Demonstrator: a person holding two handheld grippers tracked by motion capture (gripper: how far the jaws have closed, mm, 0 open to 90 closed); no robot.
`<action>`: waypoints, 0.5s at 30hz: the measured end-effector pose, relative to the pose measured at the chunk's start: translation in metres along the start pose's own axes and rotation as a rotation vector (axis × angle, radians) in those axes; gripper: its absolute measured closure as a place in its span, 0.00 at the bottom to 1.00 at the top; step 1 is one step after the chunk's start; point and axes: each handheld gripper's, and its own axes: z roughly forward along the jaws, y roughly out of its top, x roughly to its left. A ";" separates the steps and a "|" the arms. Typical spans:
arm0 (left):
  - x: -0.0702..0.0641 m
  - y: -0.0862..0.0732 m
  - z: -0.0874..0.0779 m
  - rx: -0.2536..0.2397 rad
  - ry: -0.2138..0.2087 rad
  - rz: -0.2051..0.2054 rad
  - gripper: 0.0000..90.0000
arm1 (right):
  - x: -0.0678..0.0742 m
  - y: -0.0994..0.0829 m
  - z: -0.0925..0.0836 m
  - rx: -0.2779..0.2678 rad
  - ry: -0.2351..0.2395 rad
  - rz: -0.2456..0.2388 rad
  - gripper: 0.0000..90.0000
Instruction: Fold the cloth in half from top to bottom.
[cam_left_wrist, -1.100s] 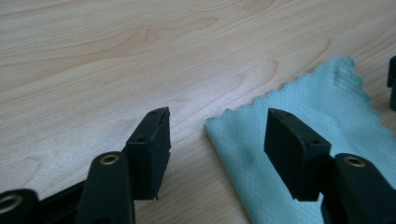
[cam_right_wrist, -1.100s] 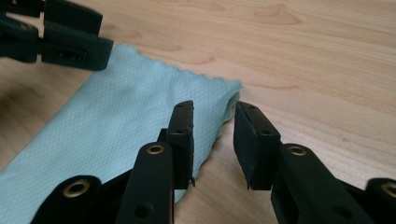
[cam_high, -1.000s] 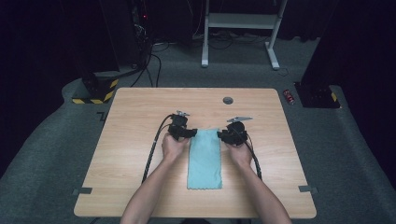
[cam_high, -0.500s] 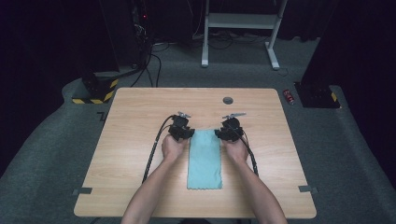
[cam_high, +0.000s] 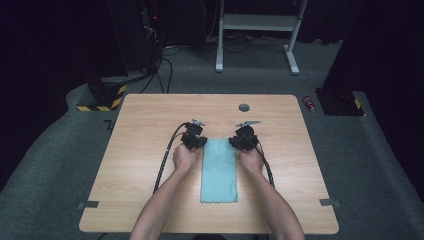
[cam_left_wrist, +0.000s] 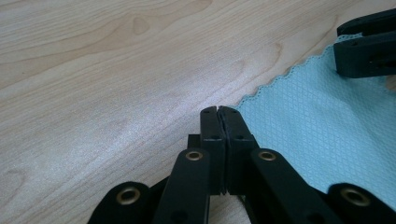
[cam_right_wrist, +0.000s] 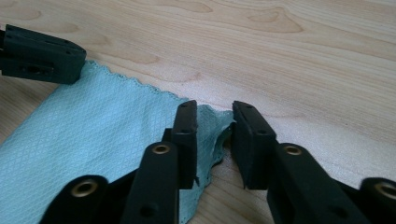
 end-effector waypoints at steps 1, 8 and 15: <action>0.001 0.000 0.000 0.000 -0.001 0.002 0.99 | 0.000 0.000 0.000 -0.002 0.001 0.000 0.86; 0.003 0.000 0.000 0.001 -0.021 -0.017 1.00 | 0.000 0.000 0.000 0.006 0.001 -0.029 0.99; 0.004 0.001 -0.005 -0.024 -0.034 -0.013 1.00 | -0.002 -0.001 -0.002 0.000 0.017 -0.020 1.00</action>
